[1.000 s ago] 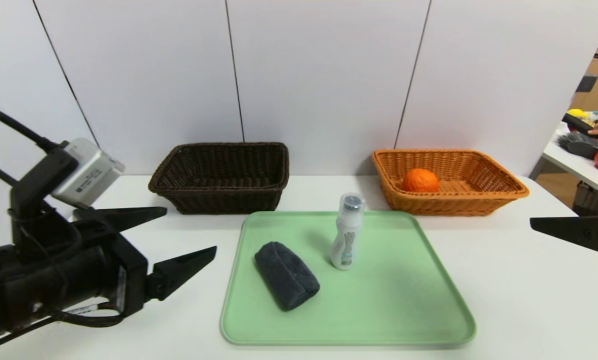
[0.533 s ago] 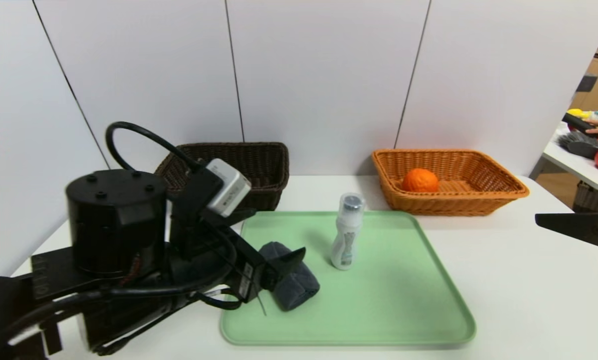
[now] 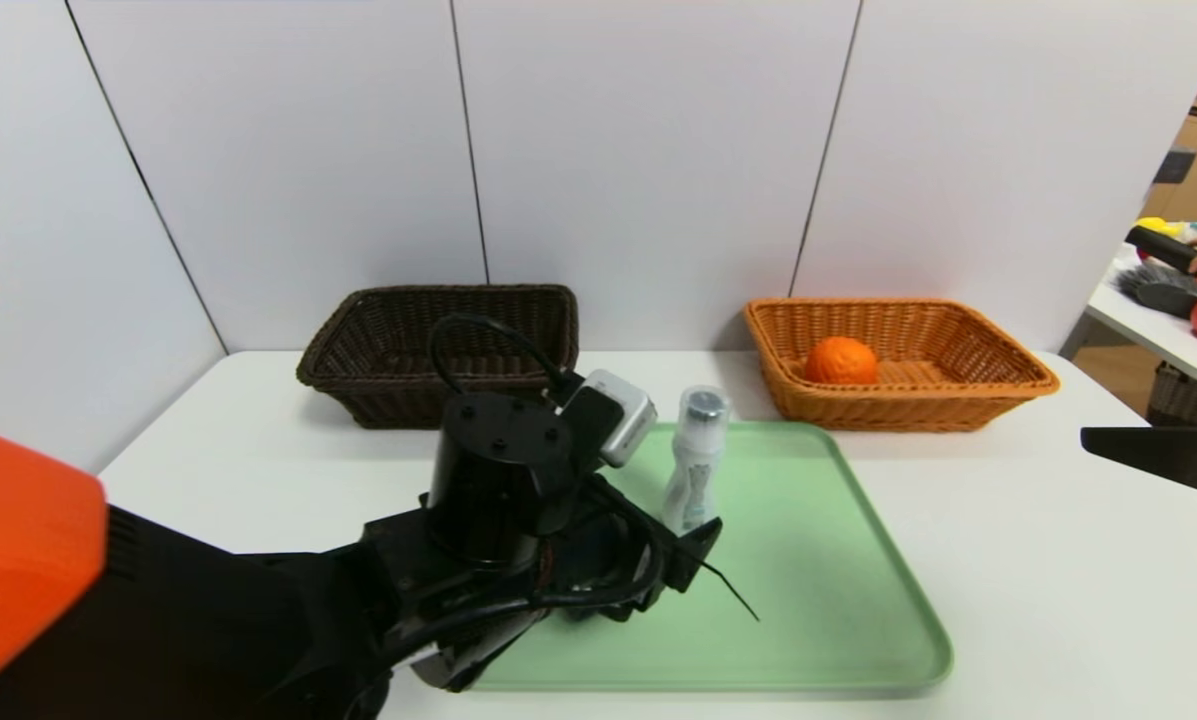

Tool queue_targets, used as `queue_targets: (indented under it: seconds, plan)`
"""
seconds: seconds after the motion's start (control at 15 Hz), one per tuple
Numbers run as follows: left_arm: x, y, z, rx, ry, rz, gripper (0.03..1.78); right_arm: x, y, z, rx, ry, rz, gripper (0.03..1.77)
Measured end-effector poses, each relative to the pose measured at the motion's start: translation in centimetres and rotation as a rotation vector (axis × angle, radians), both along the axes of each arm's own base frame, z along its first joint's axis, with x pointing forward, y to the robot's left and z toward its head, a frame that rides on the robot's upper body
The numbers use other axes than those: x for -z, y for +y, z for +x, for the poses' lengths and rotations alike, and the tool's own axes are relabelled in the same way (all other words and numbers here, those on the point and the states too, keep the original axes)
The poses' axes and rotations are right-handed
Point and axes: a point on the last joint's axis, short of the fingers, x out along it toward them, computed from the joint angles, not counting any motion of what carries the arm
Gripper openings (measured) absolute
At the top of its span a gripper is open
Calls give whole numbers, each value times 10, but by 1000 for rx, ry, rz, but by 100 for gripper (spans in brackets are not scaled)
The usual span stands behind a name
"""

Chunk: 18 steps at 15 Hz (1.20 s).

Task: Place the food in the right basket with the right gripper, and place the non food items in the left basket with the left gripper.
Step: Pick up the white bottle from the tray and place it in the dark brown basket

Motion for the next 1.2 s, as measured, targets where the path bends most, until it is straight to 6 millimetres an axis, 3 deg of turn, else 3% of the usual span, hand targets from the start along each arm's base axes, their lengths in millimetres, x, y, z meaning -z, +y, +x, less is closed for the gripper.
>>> queue_targets:
  seconds: [0.2, 0.4, 1.2]
  plan:
    - [10, -24, 8, -34, -34, -24, 169, 1, -1, -3, -4, -2, 6, 170]
    - [20, -34, 13, -41, -10, -25, 169, 2, -2, -6, -6, -4, 5, 170]
    - [26, -54, 28, -105, -29, -42, 169, 8, -2, -6, -7, 18, -3, 170]
